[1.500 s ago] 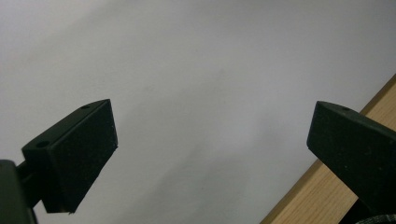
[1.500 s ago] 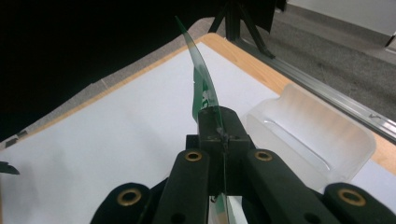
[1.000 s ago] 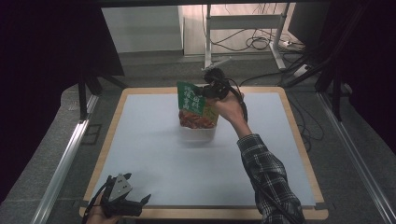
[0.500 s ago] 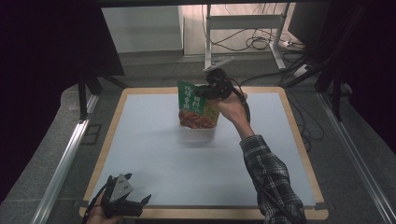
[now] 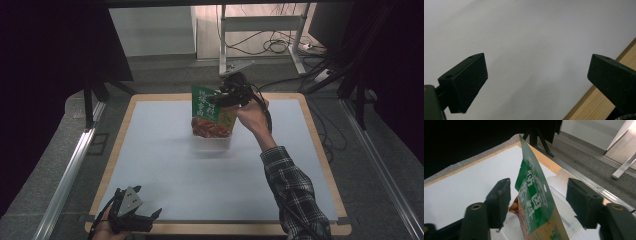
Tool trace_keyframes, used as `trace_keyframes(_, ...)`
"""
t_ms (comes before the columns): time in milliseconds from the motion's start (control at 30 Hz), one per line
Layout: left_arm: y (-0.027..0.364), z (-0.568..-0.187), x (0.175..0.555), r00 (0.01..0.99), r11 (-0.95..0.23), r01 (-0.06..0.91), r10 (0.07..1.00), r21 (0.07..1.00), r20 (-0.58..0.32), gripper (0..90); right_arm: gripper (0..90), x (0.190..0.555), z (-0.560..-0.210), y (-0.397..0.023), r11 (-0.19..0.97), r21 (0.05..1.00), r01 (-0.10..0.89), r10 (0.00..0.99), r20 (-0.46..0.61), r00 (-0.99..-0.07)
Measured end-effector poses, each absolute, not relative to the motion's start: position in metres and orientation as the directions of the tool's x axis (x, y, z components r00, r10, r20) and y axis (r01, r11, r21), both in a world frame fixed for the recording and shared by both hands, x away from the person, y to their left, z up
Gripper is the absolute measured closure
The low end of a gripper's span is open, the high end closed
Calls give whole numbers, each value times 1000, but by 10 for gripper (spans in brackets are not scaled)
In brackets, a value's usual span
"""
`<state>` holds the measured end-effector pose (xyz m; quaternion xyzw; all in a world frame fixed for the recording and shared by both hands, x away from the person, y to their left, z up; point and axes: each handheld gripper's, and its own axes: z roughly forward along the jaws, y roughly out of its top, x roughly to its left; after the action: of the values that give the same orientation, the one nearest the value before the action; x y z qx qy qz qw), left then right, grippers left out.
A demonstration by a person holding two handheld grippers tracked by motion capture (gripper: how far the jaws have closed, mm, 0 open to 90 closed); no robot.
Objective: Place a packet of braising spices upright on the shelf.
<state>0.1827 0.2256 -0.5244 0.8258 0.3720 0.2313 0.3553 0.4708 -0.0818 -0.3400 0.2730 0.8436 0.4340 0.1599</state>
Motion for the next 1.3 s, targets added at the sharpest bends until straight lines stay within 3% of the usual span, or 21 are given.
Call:
trace_keyframes(467, 225, -525, 183, 616, -472, 449, 779, 759, 120, 27, 142, 465, -341, -93, 459, 827, 324, 614, -32, -788)
trace_keyframes(1300, 223, -525, 182, 621, -485, 445, 773, 753, 131, 29, 4, 450, -346, -114, 460, 821, 339, 609, -13, -793)
